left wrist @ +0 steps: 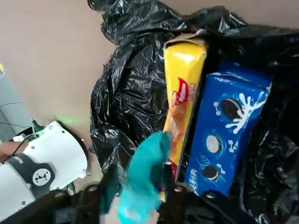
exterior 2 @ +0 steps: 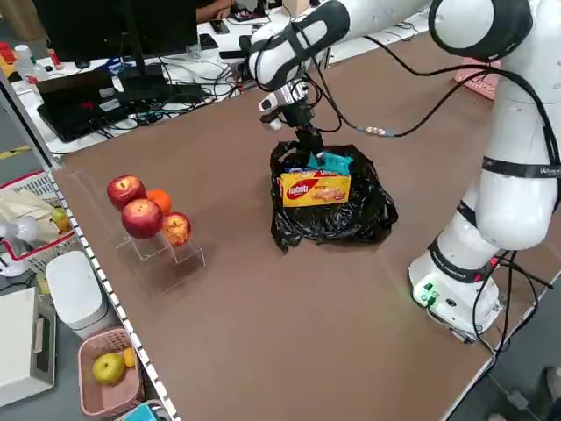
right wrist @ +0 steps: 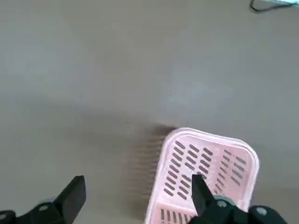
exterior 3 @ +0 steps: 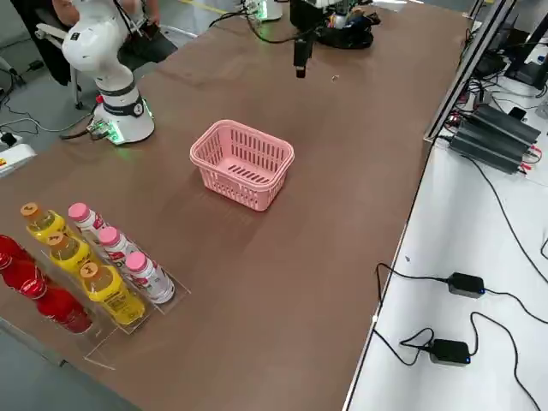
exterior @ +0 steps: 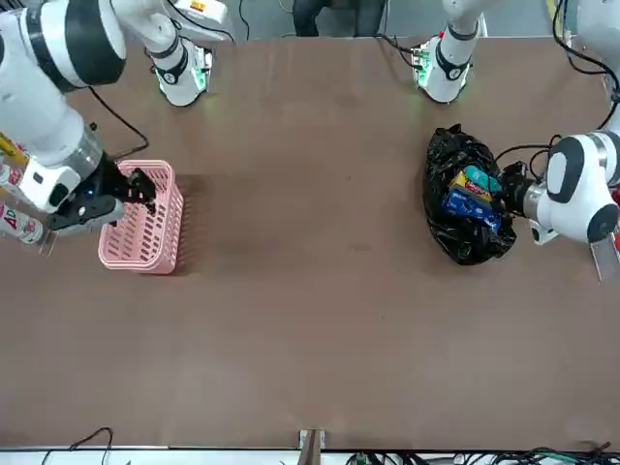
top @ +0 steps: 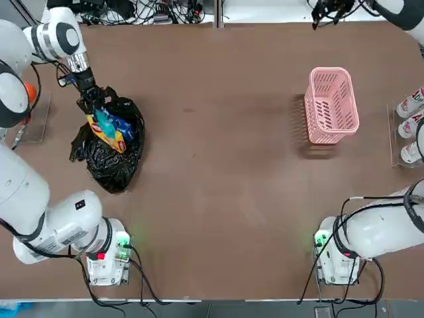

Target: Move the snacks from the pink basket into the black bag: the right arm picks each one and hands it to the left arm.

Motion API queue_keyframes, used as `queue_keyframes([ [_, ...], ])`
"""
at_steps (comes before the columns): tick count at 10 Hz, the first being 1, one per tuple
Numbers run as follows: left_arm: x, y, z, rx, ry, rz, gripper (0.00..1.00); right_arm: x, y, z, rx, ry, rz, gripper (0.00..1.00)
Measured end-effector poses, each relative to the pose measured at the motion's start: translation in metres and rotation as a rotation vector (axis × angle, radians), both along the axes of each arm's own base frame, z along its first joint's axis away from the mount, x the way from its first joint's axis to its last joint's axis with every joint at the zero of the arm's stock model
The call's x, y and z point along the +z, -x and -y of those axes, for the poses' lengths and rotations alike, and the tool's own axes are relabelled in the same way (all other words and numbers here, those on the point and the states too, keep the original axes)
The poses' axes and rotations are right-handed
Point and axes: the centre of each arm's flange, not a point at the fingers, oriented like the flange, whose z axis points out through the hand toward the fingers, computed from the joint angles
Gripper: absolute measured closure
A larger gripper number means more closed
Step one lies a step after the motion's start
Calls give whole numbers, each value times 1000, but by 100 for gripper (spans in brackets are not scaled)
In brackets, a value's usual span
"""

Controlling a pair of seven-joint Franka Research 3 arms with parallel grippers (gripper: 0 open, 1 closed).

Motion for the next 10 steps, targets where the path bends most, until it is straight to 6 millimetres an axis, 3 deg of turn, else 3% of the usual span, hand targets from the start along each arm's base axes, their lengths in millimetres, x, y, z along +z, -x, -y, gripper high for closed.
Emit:
queue_keyframes([
  [3, 12, -5, 6, -13, -4, 24, 2, -4, 10, 79, -100, 4, -103, 0],
  [4, 28, -13, 5, -10, -9, 53, 0, 1, 13, 90, -117, 3, -121, 0],
  [6, 77, -40, 5, -7, -7, 137, 0, 33, 17, 94, -122, 3, -115, 0],
  [10, 157, -69, 42, -144, 42, 285, 0, 101, 26, 88, -109, 5, -77, 0],
])
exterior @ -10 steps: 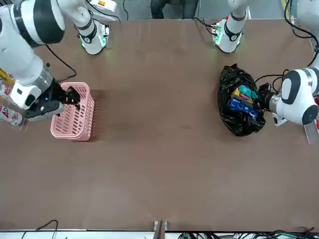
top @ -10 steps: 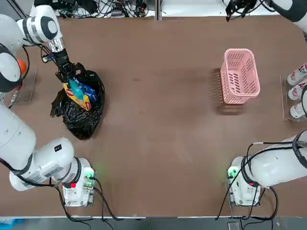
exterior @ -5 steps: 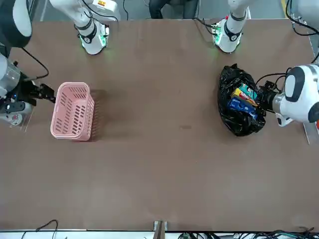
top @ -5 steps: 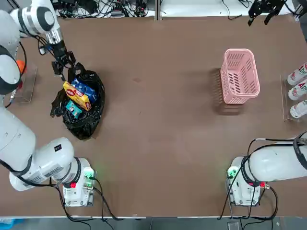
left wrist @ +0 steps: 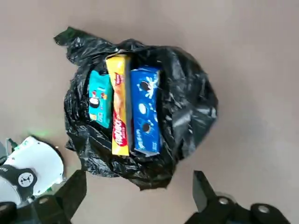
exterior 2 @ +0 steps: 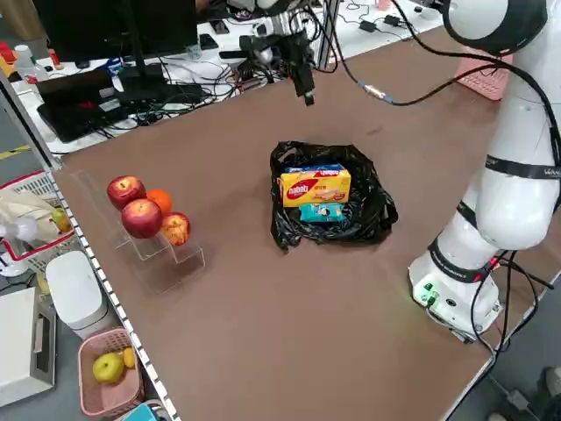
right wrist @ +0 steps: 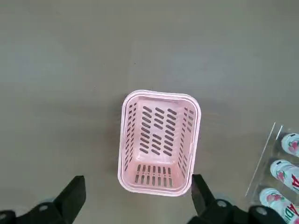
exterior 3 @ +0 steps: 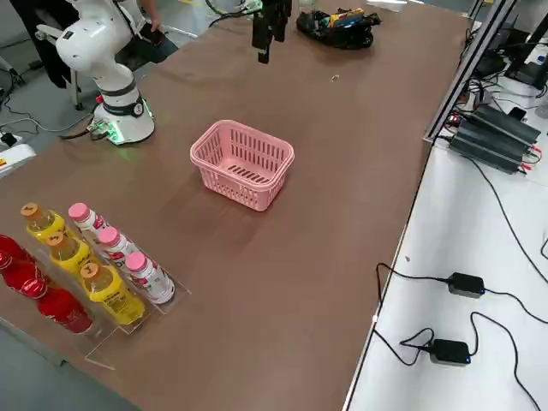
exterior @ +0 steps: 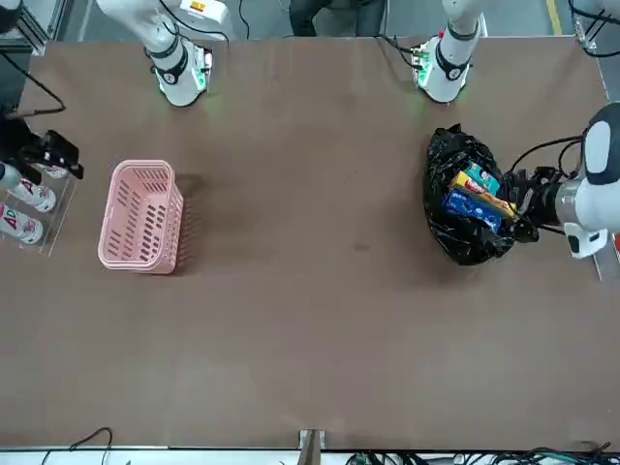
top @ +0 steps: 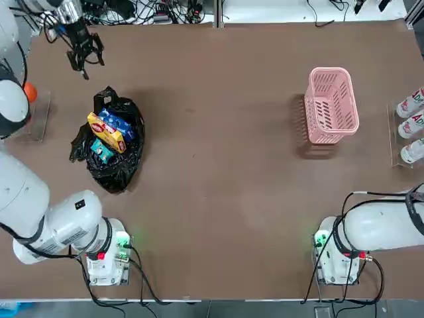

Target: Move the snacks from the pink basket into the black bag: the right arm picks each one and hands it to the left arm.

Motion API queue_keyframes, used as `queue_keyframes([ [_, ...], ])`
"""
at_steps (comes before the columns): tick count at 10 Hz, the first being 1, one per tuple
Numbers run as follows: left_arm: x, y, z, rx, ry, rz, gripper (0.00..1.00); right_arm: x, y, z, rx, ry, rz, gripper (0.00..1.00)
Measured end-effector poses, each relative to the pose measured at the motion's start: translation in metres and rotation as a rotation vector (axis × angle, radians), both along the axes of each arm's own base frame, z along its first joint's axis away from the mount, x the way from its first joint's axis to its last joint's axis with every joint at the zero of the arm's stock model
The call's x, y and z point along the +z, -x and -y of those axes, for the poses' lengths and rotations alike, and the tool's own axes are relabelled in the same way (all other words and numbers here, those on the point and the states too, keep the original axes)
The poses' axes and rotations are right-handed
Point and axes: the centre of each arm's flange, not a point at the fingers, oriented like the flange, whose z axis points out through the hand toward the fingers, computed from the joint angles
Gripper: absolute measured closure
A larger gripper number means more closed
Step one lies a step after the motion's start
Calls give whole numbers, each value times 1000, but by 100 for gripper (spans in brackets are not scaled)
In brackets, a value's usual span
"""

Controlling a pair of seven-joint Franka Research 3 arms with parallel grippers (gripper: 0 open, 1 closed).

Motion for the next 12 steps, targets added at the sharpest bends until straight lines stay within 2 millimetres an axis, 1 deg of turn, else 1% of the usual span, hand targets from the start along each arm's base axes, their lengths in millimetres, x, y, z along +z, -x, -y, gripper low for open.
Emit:
queue_keyframes([
  [1, 26, -2, 4, -48, 9, 31, 0, 13, 2, -1, 2, 1, 6, 0],
  [2, 53, -2, 5, -113, 21, 71, 0, 18, 2, -4, 7, 2, 11, 0],
  [4, 100, -2, 9, -279, 55, 164, 0, 20, -2, -11, 19, 4, 17, 0],
  [5, 121, 0, 15, -382, 60, 203, 0, 19, -2, -11, 18, 5, 7, 0],
  [7, 161, 14, 34, -638, 70, 271, 0, 6, -3, -6, 10, 9, -36, 0],
  [9, 195, 28, 32, -864, 88, 327, 0, -15, -5, -5, 7, 10, -75, 0],
  [10, 210, 34, 33, -915, 91, 356, 0, -22, -5, -4, 5, 11, -84, 0],
  [11, 221, 39, 36, -938, 92, 379, 0, -23, -5, -2, 1, 11, -88, 0],
  [12, 227, 43, 41, -953, 90, 389, 0, -24, -5, 3, -8, 11, -88, 0],
])
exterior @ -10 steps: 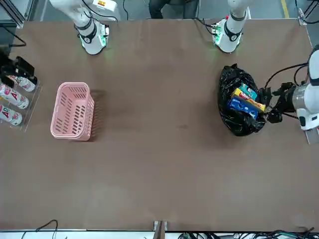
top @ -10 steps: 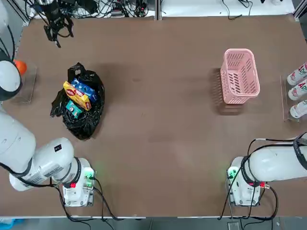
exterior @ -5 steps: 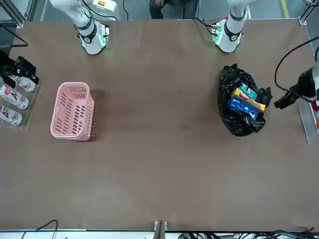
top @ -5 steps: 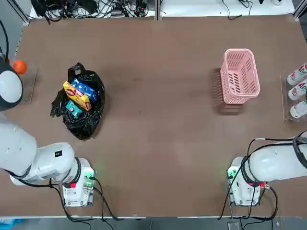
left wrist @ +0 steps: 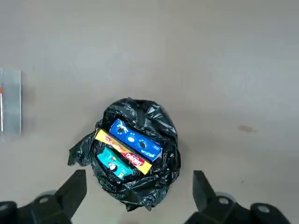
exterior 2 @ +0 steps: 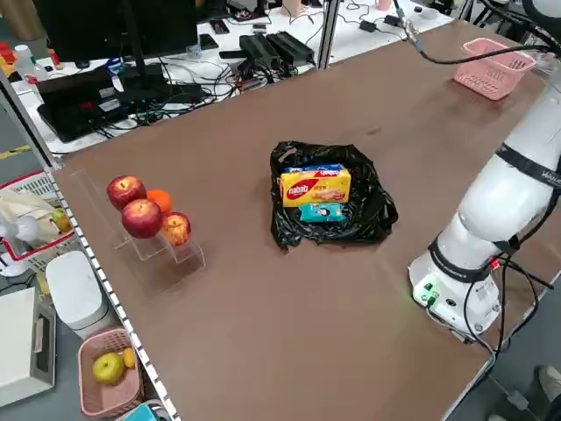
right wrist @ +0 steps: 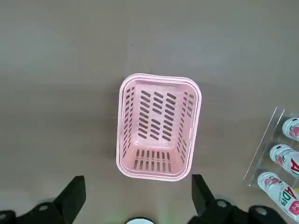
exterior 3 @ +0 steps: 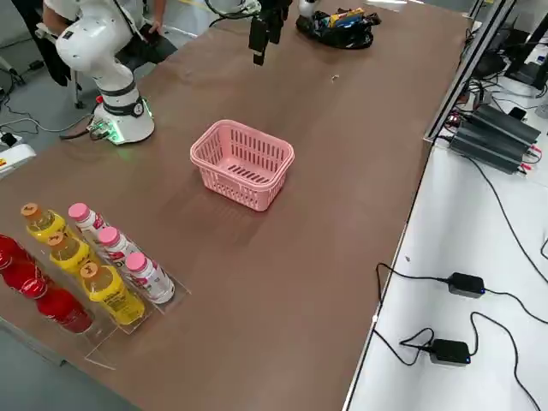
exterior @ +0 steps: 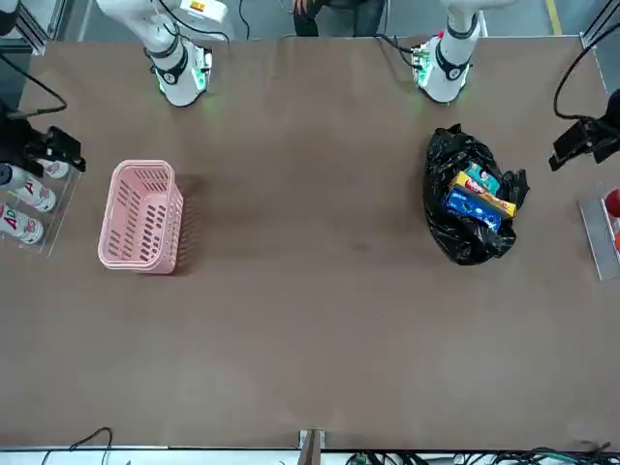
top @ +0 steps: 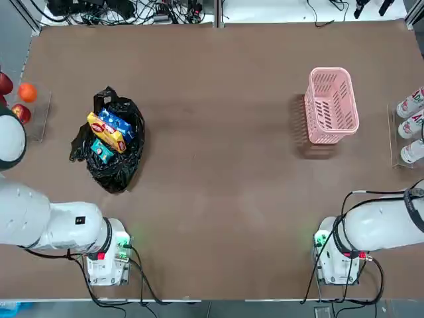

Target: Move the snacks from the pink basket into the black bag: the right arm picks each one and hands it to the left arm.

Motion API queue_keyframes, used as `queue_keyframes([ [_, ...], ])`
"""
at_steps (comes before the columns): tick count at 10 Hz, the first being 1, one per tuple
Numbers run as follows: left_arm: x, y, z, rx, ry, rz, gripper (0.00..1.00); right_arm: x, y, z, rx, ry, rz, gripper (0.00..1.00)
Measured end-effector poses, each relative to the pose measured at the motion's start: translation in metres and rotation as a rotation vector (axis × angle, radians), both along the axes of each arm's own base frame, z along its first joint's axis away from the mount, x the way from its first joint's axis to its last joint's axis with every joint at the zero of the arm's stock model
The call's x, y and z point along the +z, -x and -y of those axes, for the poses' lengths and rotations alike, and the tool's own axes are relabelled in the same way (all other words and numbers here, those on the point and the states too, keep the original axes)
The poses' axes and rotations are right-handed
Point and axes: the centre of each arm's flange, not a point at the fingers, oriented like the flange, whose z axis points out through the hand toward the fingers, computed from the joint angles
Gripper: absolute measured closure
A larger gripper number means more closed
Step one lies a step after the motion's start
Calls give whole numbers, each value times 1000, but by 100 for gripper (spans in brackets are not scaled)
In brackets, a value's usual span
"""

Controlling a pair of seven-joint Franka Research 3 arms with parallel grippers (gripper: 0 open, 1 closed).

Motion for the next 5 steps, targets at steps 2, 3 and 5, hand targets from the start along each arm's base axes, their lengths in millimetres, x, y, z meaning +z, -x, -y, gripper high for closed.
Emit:
queue_keyframes([
  [2, 2, 1, 15, -46, -1, 3, 0, -1, 0, 10, -18, 0, -1, 0],
  [3, 2, 1, 20, -71, -1, 4, 0, -1, 0, 12, -21, 0, -1, 0],
  [5, -1, 1, 19, -87, -1, -6, 0, -1, 0, 11, -20, 0, -1, 0],
])
